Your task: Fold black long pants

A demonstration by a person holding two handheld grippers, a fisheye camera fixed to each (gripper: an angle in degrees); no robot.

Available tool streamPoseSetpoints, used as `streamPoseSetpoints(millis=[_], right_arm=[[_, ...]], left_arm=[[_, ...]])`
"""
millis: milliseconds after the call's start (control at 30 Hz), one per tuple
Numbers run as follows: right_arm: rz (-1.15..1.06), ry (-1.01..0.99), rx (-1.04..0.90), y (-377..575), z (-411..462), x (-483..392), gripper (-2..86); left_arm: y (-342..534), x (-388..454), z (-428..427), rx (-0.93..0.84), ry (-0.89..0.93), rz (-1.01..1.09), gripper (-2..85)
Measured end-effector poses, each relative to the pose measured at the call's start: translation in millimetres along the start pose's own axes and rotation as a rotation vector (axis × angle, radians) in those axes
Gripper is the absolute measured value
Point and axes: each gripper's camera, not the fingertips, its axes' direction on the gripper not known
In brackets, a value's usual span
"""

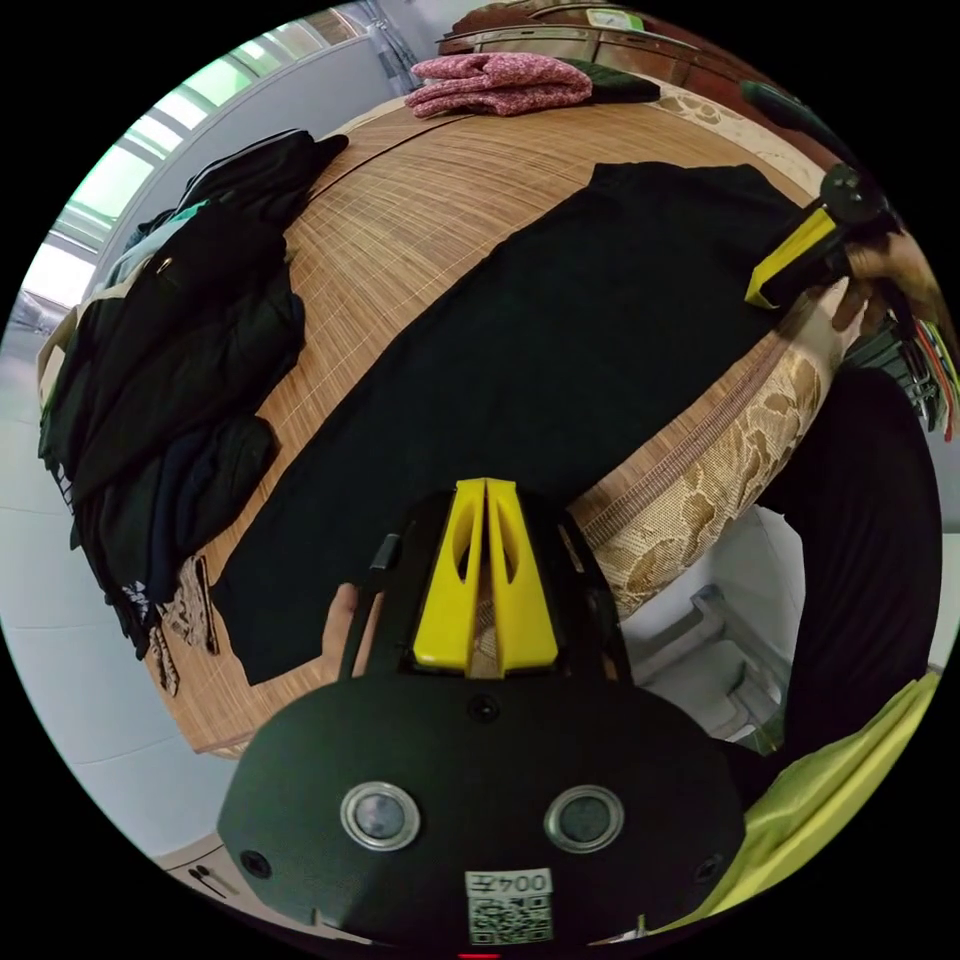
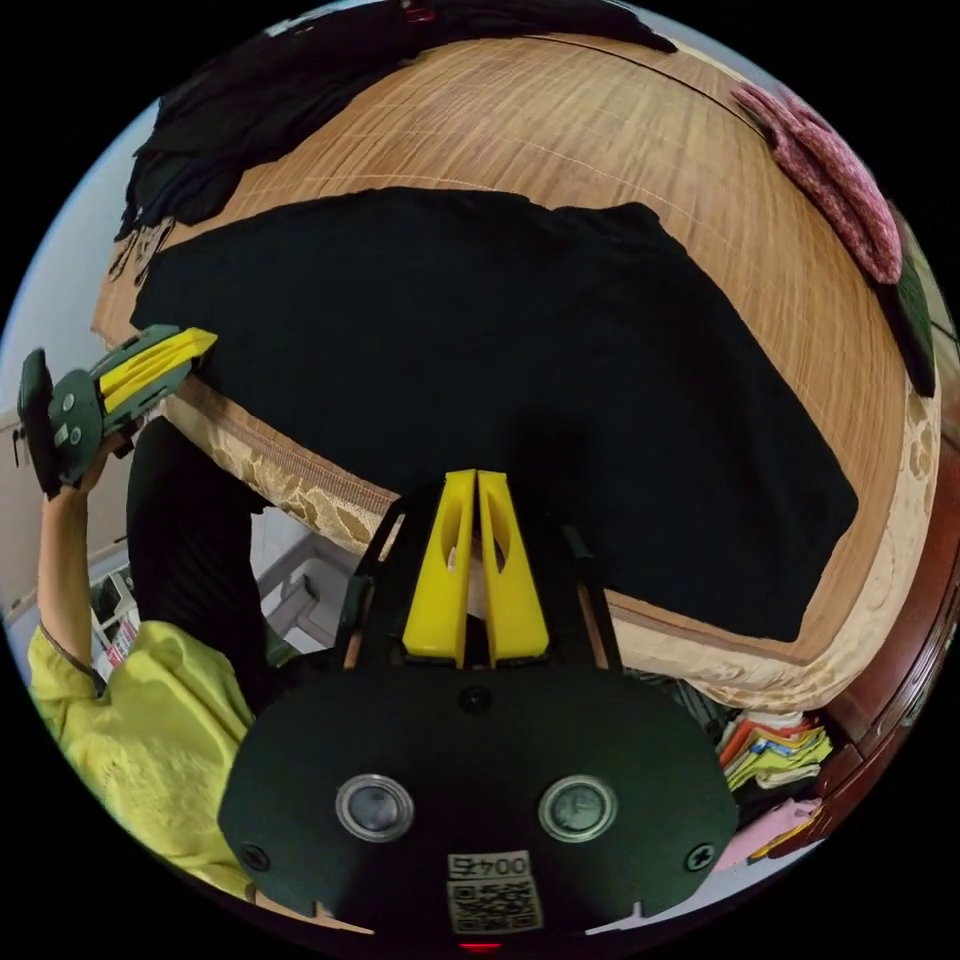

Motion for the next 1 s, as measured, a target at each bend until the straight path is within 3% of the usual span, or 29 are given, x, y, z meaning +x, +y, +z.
streamPoseSetpoints(millis=[467, 567, 633, 800, 1000], right_arm=[[-0.059, 0.276, -0.062, 21.0, 7.3, -79.3, 0.1], [0.012, 0.255, -0.032, 34.2, 5.6, -82.1, 1.2], [0.053, 0.243, 0.032, 47.8, 0.9, -83.1, 5.0], [0.161, -0.057, 0.306, 104.0, -14.1, -78.3, 9.8], [0.203, -0.482, 0.582, 167.0, -11.3, -85.4, 12.5]], left_arm=[[106.5, -64.5, 86.9, 0.008, 0.169, -0.14, 1.0], [140.1, -93.5, 111.4, 0.037, 0.286, -0.2, 1.9], [176.8, -124.5, 127.9, 0.079, 0.478, -0.256, 3.5], [307.0, -212.0, 141.1, 0.353, 0.596, -0.525, 8.0], [477.6, -323.7, 198.1, 0.415, 0.576, -0.822, 10.8]])
